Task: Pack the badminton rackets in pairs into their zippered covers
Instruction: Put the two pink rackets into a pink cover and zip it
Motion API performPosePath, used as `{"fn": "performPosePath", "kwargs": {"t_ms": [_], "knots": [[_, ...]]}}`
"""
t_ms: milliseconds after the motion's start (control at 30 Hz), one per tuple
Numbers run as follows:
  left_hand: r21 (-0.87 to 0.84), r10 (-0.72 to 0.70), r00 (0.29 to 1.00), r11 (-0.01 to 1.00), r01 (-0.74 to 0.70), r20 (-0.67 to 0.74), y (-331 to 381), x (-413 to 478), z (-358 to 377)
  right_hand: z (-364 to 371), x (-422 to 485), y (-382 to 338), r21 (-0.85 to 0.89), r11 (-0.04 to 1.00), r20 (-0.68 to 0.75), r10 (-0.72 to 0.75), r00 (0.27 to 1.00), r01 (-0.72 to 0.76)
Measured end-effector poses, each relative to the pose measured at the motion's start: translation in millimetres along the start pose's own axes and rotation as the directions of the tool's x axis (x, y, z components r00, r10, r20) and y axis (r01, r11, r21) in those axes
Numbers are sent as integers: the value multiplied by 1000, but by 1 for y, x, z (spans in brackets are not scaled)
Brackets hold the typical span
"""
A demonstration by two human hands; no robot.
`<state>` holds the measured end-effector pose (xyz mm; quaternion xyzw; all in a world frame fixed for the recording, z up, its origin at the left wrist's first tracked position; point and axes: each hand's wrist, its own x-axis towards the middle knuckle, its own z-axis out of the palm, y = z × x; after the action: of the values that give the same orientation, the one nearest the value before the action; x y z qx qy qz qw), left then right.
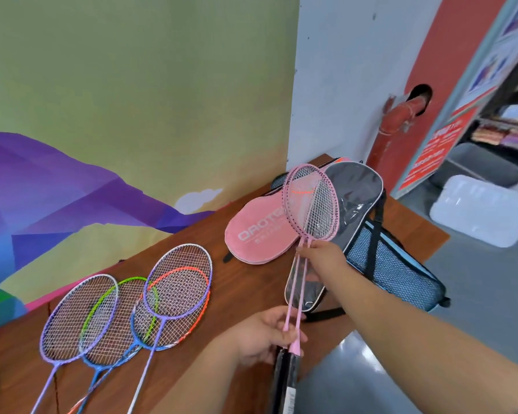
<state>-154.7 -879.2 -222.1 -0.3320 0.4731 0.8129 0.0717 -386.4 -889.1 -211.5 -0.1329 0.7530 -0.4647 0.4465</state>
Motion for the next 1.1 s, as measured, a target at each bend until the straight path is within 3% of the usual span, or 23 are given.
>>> {"fn": "performPosePath", "kwargs": {"t_ms": [167, 300, 467, 733, 933, 1100], "knots": [[-5, -14, 990, 1000, 14, 141, 16, 13, 4, -23, 0, -6, -5, 1000, -138, 1, 990, -2], [29, -14, 980, 1000, 9, 200, 27, 22, 16, -43, -5, -5, 183, 983, -150, 57, 987, -29], [100, -41, 965, 995, 16, 257, 35, 46, 36, -82, -3, 2, 264, 963, -184, 100, 978, -49], [263, -120, 967, 963, 58, 226, 52, 113, 72, -147, 27, 3, 271, 961, -210, 111, 971, -51], [234, -208, 972, 956, 177, 112, 85, 184, 98, -203, 72, 2, 275, 957, -195, 146, 970, -89], [397, -43, 951, 902, 168, -306, 120, 260, 103, -247, 112, 6, 186, 975, -177, 158, 971, -125]]}}
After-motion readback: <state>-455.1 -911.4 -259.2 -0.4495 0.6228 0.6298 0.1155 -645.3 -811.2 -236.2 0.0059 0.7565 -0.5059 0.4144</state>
